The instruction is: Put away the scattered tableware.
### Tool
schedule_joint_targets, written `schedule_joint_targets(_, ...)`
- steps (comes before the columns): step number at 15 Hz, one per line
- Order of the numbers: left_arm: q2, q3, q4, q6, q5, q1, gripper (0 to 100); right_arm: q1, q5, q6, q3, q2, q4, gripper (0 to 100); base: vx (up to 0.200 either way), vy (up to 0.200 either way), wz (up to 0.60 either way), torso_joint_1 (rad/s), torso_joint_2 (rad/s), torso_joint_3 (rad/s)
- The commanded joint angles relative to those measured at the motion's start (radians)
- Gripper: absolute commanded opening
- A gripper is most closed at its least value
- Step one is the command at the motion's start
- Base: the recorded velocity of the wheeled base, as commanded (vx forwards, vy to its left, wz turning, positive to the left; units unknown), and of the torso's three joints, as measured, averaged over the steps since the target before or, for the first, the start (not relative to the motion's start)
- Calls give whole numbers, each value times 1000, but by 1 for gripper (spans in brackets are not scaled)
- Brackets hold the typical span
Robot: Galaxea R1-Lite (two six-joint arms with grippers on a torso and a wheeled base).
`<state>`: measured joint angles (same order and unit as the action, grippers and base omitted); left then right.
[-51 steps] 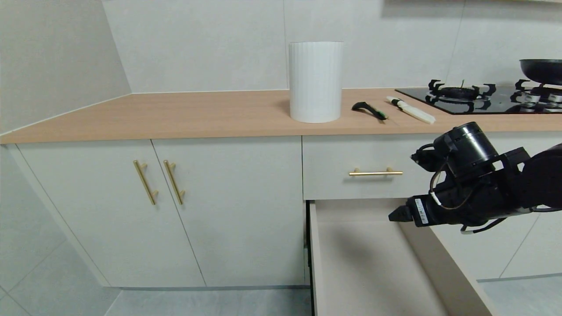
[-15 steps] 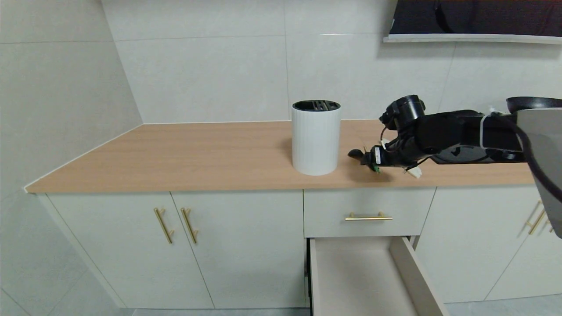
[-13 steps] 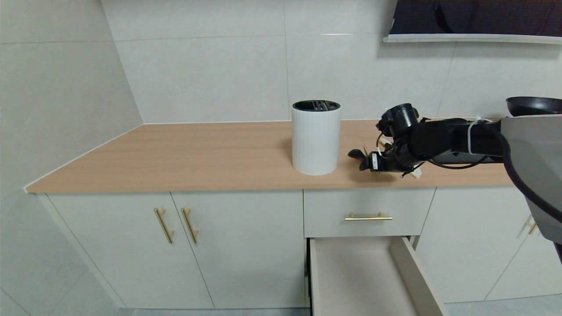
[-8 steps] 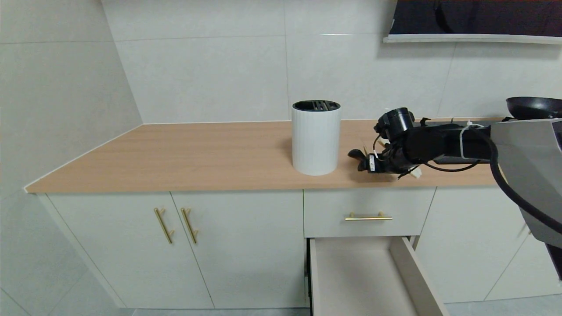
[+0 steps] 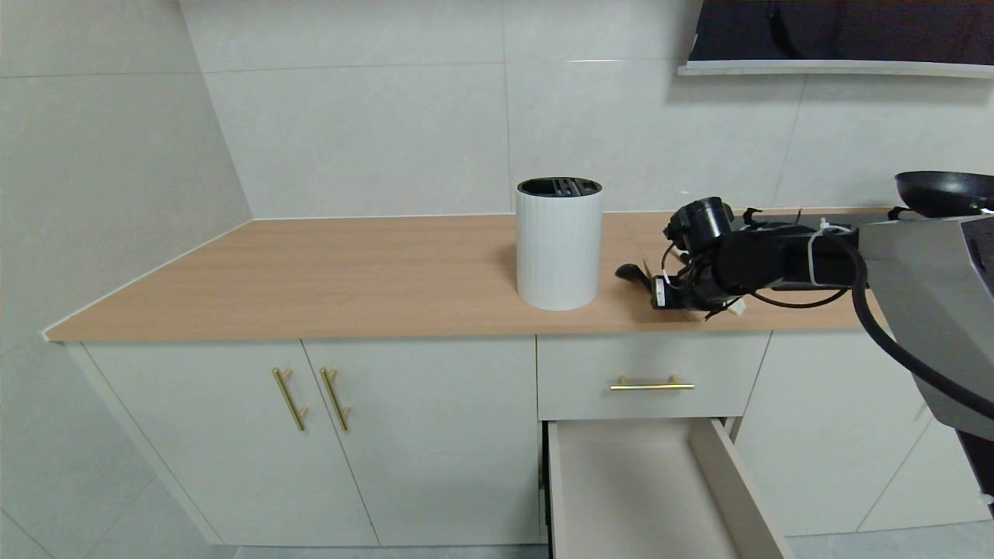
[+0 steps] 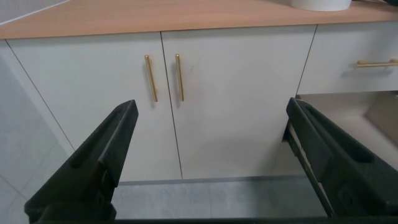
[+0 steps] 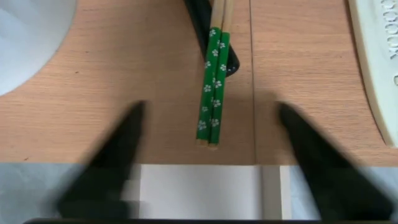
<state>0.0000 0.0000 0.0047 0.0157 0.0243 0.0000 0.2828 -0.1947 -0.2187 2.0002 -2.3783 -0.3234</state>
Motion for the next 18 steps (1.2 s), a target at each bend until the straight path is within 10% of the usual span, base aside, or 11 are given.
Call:
schedule_joint_targets(1,0,0,0,0,-1,0,100,-7,0,1,0,-2,6,0,0,0,0,0,0,0)
schedule_joint_targets(9,0,0,0,0,0,0,100,-16,-42,-18,-9,143,-49,0,0,0,0,0,0,0)
schedule_joint_targets(12,0,0,0,0,0,0,100,-10,-29,-30,-219,422,-111,0,0,0,0,0,0,0)
schedule_joint_targets(18,2,0,0,0,0,0,100,-10,350,2,-630,900,-269,0,0,0,0,0,0,0)
